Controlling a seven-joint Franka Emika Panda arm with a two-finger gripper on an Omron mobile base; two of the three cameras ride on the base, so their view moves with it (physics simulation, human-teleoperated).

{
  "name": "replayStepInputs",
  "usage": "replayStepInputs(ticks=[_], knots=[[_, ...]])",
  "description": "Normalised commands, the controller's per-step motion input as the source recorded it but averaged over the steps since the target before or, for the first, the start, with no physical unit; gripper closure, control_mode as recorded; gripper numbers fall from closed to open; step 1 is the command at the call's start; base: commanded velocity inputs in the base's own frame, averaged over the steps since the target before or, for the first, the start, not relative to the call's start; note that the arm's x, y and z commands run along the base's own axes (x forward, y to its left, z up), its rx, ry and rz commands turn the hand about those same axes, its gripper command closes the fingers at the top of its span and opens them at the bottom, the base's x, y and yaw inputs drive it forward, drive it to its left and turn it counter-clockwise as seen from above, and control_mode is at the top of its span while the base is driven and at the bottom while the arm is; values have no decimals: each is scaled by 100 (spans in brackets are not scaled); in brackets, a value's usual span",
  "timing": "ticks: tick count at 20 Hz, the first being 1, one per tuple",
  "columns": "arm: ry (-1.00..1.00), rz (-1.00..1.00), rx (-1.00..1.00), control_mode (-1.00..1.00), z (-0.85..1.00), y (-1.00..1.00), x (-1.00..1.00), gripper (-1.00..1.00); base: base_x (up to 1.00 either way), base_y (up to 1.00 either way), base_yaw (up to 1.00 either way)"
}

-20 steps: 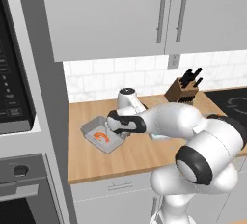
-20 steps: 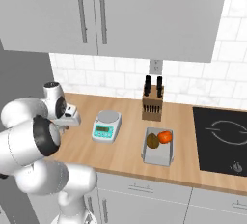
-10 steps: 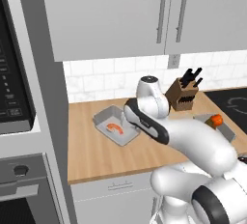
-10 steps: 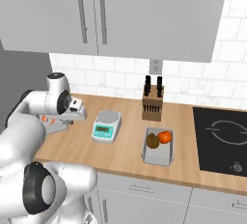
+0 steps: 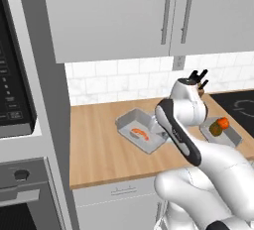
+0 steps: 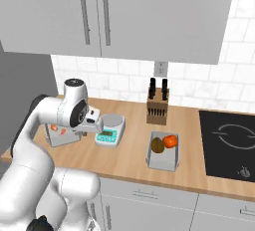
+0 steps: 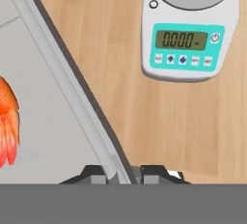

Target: Take the meat container that has the shrimp and place it on the second highest rack of the freezer. Then take the vegetable container that has the avocado and squash and place it on the highest rack of the freezer.

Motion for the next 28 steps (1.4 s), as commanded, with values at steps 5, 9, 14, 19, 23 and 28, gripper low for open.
replayStepInputs(ticks=[5,9,14,19,23,28], knots=[[0,-4,8,-100,61,-43,-39,100,0,0,0],[0,-23,15,-100,65,0,-17,100,0,0,0],[10,-31,10,-100,23,0,-14,100,0,0,0],[11,-11,0,-100,18,-17,-39,100,0,0,0],[0,-3,0,-100,15,-19,-74,100,0,0,0],[-5,-1,0,-100,1,-3,-75,100,0,0,0]])
